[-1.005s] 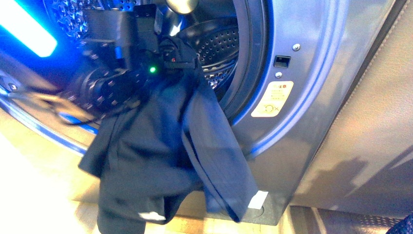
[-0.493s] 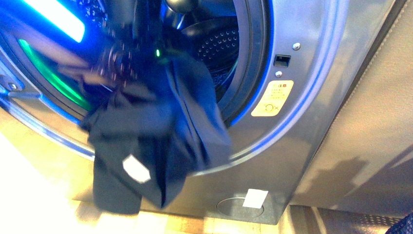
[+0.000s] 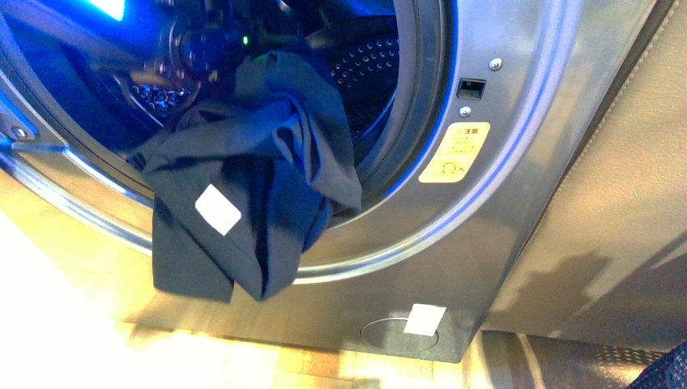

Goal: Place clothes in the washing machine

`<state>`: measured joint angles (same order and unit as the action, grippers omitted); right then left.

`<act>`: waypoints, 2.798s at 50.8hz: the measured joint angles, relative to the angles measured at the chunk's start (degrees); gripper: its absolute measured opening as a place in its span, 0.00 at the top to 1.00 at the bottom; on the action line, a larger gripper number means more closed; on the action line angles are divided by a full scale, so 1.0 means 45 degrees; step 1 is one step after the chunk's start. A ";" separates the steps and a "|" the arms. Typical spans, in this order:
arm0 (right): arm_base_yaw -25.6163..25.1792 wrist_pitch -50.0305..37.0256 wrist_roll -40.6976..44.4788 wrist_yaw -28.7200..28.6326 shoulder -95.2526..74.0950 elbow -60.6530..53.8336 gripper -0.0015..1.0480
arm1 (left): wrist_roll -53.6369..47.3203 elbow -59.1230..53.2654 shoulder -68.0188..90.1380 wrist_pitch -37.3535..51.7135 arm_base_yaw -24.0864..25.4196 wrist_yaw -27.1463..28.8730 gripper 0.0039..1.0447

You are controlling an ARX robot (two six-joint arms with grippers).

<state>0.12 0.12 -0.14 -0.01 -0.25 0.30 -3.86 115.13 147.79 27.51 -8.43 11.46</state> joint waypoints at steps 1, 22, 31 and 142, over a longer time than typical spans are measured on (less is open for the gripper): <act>0.0000 0.0000 0.0000 0.0000 0.0000 0.0000 0.98 | -0.0044 0.0107 0.0000 -0.0083 0.0000 0.0010 0.94; 0.0000 0.0000 0.0000 0.0000 0.0000 0.0000 0.98 | -0.0189 0.0957 0.0024 -0.0437 -0.0063 0.0296 0.94; 0.0000 0.0000 0.0000 0.0000 0.0000 0.0000 0.98 | -0.0272 0.1326 0.0277 -0.0403 -0.0185 0.0680 0.94; 0.0000 0.0000 0.0000 0.0000 0.0000 0.0000 0.98 | -0.0199 -1.0540 -0.6572 0.1151 -0.0374 -0.1428 0.06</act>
<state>0.12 0.12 -0.14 -0.01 -0.25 0.30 -4.75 67.70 118.21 32.69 -10.11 5.04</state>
